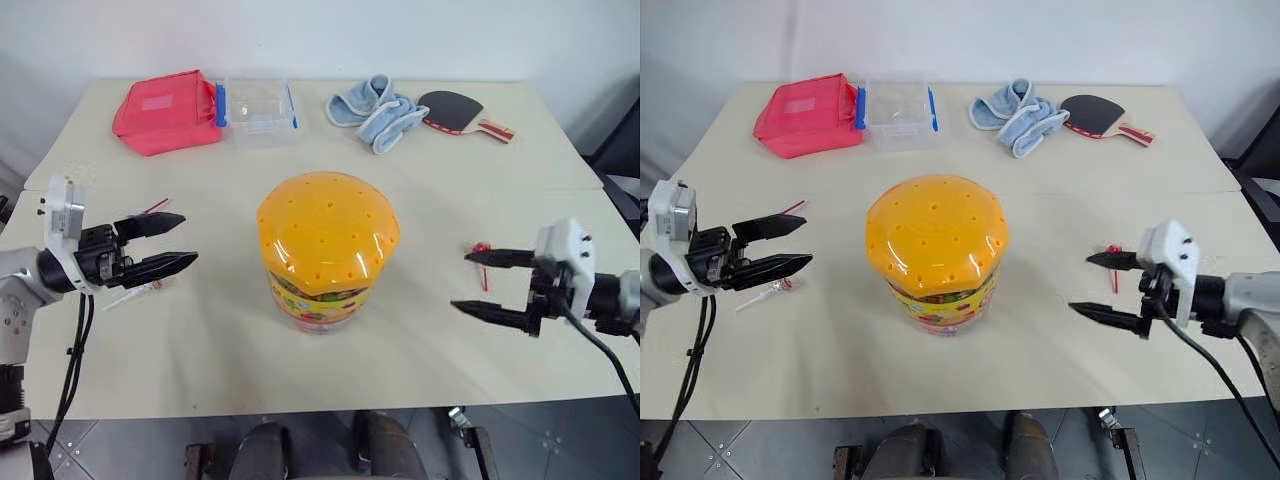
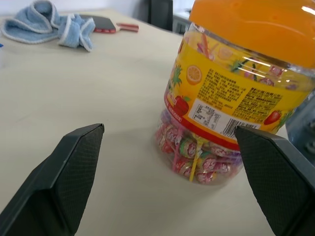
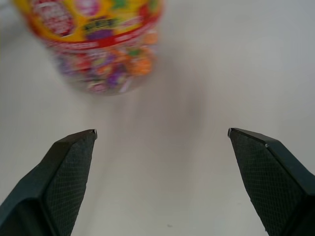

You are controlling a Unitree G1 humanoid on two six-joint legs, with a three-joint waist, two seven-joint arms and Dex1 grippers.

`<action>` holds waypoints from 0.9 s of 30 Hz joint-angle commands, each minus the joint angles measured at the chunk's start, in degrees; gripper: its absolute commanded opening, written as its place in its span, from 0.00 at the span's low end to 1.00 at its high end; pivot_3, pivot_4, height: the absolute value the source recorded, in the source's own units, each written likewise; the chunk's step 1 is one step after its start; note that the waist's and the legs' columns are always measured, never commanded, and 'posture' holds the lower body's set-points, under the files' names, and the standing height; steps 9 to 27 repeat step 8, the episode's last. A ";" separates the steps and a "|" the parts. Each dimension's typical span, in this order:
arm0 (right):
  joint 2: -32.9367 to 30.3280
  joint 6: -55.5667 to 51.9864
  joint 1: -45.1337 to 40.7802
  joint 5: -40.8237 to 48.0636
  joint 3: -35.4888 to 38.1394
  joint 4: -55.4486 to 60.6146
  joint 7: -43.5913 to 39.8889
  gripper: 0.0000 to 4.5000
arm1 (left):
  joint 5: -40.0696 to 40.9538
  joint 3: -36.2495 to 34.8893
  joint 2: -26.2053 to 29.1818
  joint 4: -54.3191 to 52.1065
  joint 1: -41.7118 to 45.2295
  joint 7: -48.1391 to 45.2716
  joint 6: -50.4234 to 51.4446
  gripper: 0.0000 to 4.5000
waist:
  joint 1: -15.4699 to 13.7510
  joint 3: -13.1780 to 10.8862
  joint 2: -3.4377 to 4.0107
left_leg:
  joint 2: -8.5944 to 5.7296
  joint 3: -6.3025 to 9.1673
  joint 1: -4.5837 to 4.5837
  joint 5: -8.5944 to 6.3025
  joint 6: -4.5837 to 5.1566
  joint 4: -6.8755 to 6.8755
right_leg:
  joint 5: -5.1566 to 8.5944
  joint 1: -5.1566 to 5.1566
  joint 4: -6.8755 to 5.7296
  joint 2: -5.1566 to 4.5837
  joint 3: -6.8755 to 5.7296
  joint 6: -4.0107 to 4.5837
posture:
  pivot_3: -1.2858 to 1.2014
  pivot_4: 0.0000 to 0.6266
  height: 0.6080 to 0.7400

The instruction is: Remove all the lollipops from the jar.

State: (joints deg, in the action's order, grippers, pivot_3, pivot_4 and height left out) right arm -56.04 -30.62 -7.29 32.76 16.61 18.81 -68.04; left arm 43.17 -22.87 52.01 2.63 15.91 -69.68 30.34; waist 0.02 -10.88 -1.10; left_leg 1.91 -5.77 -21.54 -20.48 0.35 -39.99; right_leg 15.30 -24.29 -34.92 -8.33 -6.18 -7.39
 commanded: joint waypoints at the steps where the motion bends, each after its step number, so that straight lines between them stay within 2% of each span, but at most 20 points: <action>1: 0.34 3.99 0.61 -0.19 -0.68 -0.91 -2.55 1.00 | 0.21 -4.61 0.08 -2.95 -4.80 -2.24 -3.17 1.00 | 0.04 0.00 0.00 | 0.00 0.00 0.01 0.00 0.00 0.01 | 0.00 0.00 -0.01 0.00 0.00 0.01 | 0.52 0.24 1.00; 8: 1.49 10.26 2.91 -2.25 -1.61 -5.42 -4.46 1.00 | -0.57 -7.94 -0.34 -3.48 -9.99 -1.50 -5.46 1.00 | -0.16 0.00 0.00 | 0.01 0.00 0.03 -0.01 -0.02 -0.02 | 0.01 0.01 -0.02 -0.01 0.00 0.02 | 0.52 0.24 1.00; 27: 1.49 10.26 2.91 -2.25 -1.61 -5.42 -4.46 1.00 | -0.57 -7.94 -0.34 -3.48 -9.99 -1.50 -5.46 1.00 | -0.16 0.00 0.00 | 0.01 0.00 0.03 -0.01 -0.02 -0.02 | 0.01 0.01 -0.02 -0.01 0.00 0.02 | 0.52 0.24 1.00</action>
